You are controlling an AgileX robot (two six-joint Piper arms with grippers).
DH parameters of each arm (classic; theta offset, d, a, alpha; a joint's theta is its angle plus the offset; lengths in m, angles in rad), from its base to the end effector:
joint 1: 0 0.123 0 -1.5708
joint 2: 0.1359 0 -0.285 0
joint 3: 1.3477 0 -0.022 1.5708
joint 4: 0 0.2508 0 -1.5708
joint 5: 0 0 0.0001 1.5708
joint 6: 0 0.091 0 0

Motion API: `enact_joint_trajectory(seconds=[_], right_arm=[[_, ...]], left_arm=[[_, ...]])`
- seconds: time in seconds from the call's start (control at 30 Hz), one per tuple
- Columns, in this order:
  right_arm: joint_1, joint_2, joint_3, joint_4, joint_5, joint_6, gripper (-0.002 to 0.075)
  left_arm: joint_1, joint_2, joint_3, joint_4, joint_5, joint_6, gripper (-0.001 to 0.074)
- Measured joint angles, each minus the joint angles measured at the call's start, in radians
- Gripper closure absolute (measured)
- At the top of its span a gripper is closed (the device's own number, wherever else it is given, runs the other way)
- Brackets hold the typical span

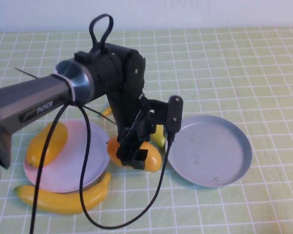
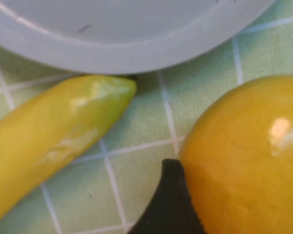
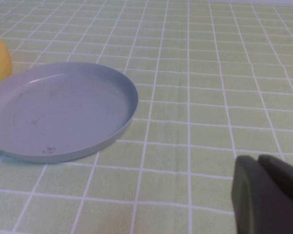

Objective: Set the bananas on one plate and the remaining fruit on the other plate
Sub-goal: Put one type of fruit in the left plate

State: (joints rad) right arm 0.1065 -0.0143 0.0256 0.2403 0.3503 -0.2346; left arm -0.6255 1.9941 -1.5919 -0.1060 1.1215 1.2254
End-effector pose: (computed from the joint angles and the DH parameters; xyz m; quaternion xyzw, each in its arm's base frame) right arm 0.0519 0.0130 0.1747 -0.0704 0.7910 0.0622 0.6046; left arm 0.3262 -0.2463 0.2180 0.7841 0.6151 -0.0272 0.0785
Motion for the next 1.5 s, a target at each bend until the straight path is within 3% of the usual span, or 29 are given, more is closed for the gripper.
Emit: enact_joint_trajectory(seconds=[0.17,0.4,0.57,0.9,1.4,1.5], right_arm=[[0.000,0.000,0.000,0.000,0.000,0.000,0.0743],[0.000,0.000,0.000,0.000,0.000,0.000,0.0743],[0.000,0.000,0.000,0.000,0.000,0.000,0.0743],[0.000,0.000,0.000,0.000,0.000,0.000,0.0743],[0.000,0.000,0.000,0.000,0.000,0.000,0.0743],[0.000,0.000,0.000,0.002,0.000,0.000,0.0743]], left_arm=[[0.000,-0.099,0.000,0.007,-0.015,-0.182,0.0223],[0.000,-0.203,0.000,0.171,-0.015,-0.787,0.0223],[0.048,-0.205,0.001,0.224,0.064,-1.090,0.0223],[0.176,-0.171,0.110,0.231,0.065,-1.198,0.0223],[0.190,-0.144,0.140,0.233,0.012,-1.225,0.0223],[0.190,-0.135,0.140,0.233,0.014,-1.254,0.0177]])
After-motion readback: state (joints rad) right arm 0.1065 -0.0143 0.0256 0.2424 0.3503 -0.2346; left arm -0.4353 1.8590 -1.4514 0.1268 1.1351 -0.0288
